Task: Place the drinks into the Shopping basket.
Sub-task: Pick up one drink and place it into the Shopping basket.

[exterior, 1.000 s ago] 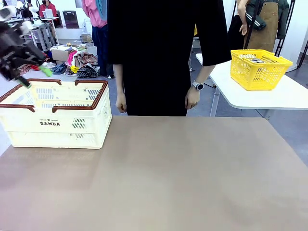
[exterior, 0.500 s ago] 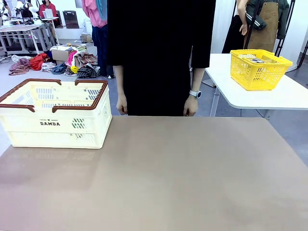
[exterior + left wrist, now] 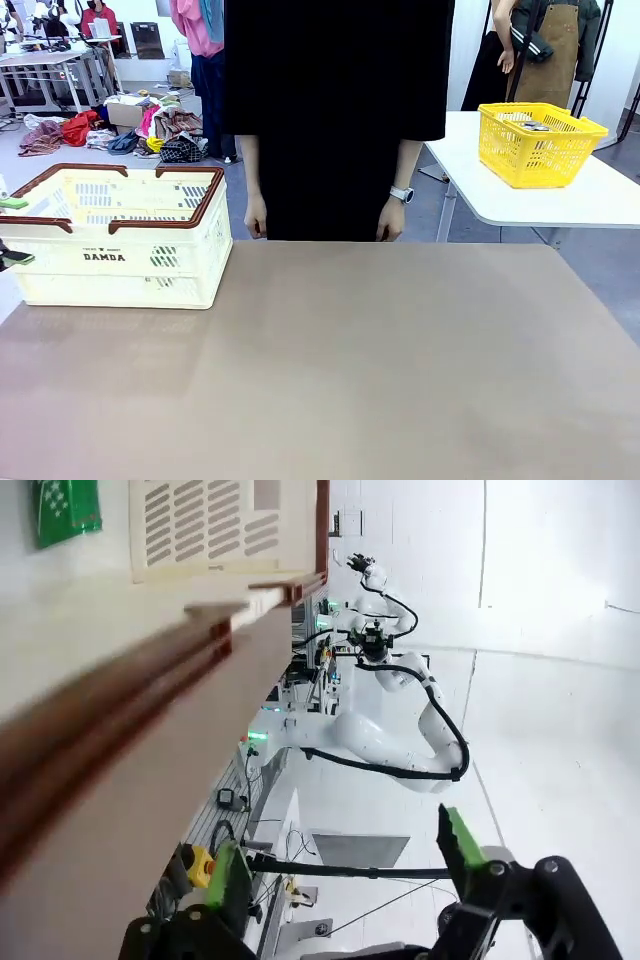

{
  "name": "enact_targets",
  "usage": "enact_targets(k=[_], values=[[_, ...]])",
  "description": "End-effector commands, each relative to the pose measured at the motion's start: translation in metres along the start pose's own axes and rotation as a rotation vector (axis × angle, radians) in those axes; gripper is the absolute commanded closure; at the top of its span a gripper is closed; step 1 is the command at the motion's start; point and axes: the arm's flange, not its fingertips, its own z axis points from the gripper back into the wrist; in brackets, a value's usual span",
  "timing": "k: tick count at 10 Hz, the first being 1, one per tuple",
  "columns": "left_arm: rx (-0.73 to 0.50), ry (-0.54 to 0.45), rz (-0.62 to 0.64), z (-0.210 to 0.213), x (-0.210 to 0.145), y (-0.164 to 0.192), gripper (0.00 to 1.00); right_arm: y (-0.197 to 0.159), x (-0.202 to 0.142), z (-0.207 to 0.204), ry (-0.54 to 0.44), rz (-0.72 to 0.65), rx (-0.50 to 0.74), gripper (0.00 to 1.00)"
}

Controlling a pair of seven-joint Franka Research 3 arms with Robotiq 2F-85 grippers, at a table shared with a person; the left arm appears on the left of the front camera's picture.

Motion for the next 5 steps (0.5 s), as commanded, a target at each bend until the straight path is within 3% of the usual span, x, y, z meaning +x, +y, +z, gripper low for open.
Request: enact_targets(k=[1,5], values=[[-0.017,-0.001,0.009,-0.0047,-0.0271,-0.0013,0.0,0.003,0.0009,-0.0004,-0.009,0.014,0.015,0.0],[-0.017,-0.001,0.009,-0.0047,-0.0271,-0.0013,0.0,0.003,0.0009,-0.0004,-0.009,0.014,0.015,0.0]])
